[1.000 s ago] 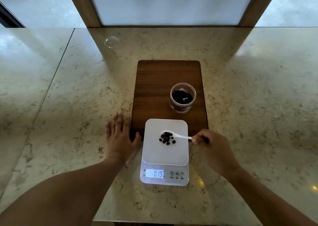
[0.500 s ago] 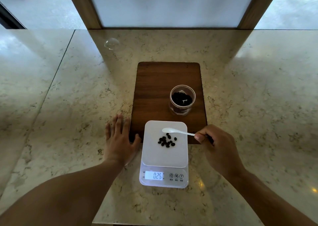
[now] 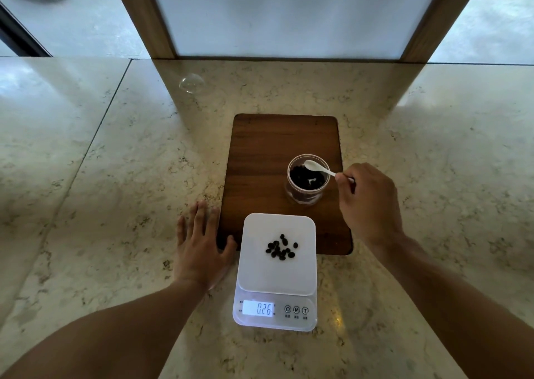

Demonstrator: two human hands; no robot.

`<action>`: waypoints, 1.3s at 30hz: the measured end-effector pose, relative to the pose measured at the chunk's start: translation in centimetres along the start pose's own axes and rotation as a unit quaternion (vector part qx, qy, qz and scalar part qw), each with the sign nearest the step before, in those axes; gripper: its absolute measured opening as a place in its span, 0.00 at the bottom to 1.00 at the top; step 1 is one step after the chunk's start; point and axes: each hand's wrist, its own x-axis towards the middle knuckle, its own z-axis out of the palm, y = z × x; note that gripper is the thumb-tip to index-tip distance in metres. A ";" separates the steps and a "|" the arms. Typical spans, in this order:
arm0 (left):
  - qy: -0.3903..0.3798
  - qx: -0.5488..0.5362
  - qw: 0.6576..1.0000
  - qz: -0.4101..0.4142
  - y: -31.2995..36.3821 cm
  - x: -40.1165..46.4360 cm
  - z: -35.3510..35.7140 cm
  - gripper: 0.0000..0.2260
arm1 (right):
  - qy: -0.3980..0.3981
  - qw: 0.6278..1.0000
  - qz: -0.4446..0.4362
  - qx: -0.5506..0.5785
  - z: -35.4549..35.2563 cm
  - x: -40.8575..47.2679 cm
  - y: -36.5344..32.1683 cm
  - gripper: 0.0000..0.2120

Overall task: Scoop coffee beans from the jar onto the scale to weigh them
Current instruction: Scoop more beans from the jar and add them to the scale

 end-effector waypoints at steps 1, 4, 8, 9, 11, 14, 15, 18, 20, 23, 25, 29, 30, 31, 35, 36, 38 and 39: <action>-0.001 0.000 1.000 -0.001 0.0 0.0 0.0 0.34 | -0.004 1.000 -0.004 -0.013 0.3 0.3 -0.1 0.09; -0.001 0.001 1.000 -0.003 0.1 0.0 0.0 0.34 | -0.022 0.998 -0.007 -0.058 0.9 1.2 -0.3 0.09; 0.003 -0.002 1.000 -0.003 0.1 0.0 0.0 0.34 | -0.041 0.997 0.008 -0.066 1.4 1.5 -0.2 0.08; 0.004 -0.004 1.000 -0.003 0.1 -0.1 0.1 0.34 | -0.045 0.997 0.020 -0.063 1.5 1.5 -0.1 0.08; 0.004 -0.003 1.000 -0.003 0.1 -0.1 0.1 0.34 | -0.051 0.996 0.046 -0.057 1.7 1.6 0.0 0.09; 0.004 -0.003 1.000 -0.003 0.1 0.0 0.0 0.35 | -0.064 0.994 0.074 -0.042 1.8 1.9 0.2 0.10; 0.004 -0.002 1.000 -0.003 0.1 0.0 0.0 0.35 | -0.069 0.994 0.080 -0.035 1.8 2.0 0.2 0.11; 0.002 0.002 1.000 -0.003 0.1 0.0 0.0 0.35 | -0.090 0.990 0.104 -0.010 1.7 2.1 0.2 0.11; 0.000 0.004 1.000 -0.003 0.1 0.0 0.0 0.35 | -0.106 0.987 0.123 0.000 1.7 2.1 0.1 0.11; 0.000 0.004 1.000 -0.001 0.1 0.0 0.0 0.34 | -0.130 0.981 0.146 0.018 1.6 2.2 0.1 0.11; 0.002 -0.001 1.000 -0.001 0.1 0.0 0.0 0.34 | -0.139 0.976 0.166 0.035 1.5 2.3 0.2 0.11; 0.000 -0.006 1.000 -0.002 0.1 -0.1 -0.1 0.35 | -0.150 0.964 0.208 0.063 1.1 2.5 0.3 0.12; -0.003 -0.005 1.000 -0.003 0.2 -0.1 -0.1 0.35 | -0.154 0.962 0.215 0.066 1.0 2.5 0.4 0.12; -0.005 -0.004 1.000 -0.003 0.2 -0.1 -0.2 0.35 | -0.158 0.960 0.221 0.070 0.9 2.6 0.4 0.12; -0.014 -0.003 1.000 -0.004 0.4 -0.1 -0.5 0.36 | -0.167 0.952 0.244 0.082 0.6 2.8 0.4 0.12; -0.015 -0.003 1.000 -0.004 0.5 0.0 -0.6 0.36 | -0.169 0.950 0.247 0.085 0.6 2.9 0.4 0.12; -0.016 -0.004 1.000 -0.005 0.5 0.0 -0.7 0.36 | -0.171 0.948 0.254 0.091 0.7 3.0 0.4 0.12; -0.016 -0.004 1.000 -0.004 0.5 -0.1 -0.8 0.36 | -0.171 0.946 0.258 0.095 0.6 3.1 0.4 0.12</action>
